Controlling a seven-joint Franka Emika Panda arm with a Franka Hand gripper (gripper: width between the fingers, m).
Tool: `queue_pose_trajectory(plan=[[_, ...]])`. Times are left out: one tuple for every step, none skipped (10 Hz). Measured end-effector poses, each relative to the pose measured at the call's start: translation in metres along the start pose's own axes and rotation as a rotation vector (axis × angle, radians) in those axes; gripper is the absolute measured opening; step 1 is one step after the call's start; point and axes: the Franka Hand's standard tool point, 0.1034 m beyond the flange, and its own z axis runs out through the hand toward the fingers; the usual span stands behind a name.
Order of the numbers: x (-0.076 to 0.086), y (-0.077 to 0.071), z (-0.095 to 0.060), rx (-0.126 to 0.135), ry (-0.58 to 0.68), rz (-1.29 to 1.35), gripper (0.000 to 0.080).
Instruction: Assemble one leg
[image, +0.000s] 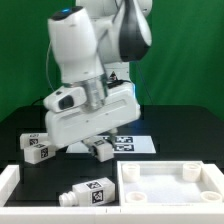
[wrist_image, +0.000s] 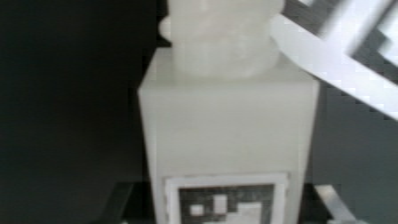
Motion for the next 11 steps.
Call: queue_pose_trajectory(plan=[[0.007,-0.013,0.005,0.005,0.009,0.094,0.0284],[0.014,-0.016,0.007,0.009,0.025,0.170,0.0284],[0.016,-0.011,0.007,0.010,0.036,0.196,0.0284],[0.016,-0.007,0.006,0.003,0.054,0.218,0.0284],[0.017,-0.010,0.007,0.003,0.056,0.217,0.0284],[0.021,-0.020,0.009,0.008,0.053,0.220,0.0284],[0.026,-0.036,0.012,0.012,0.046,0.217,0.0284],[0.030,-0.048,0.014,0.013,0.042,0.216,0.0284],[0.035,-0.063,0.017,0.015,0.038,0.212,0.0284],[0.039,-0.077,0.020,0.017,0.035,0.206,0.0284],[0.048,-0.093,0.022,0.019,0.034,0.209,0.0284]])
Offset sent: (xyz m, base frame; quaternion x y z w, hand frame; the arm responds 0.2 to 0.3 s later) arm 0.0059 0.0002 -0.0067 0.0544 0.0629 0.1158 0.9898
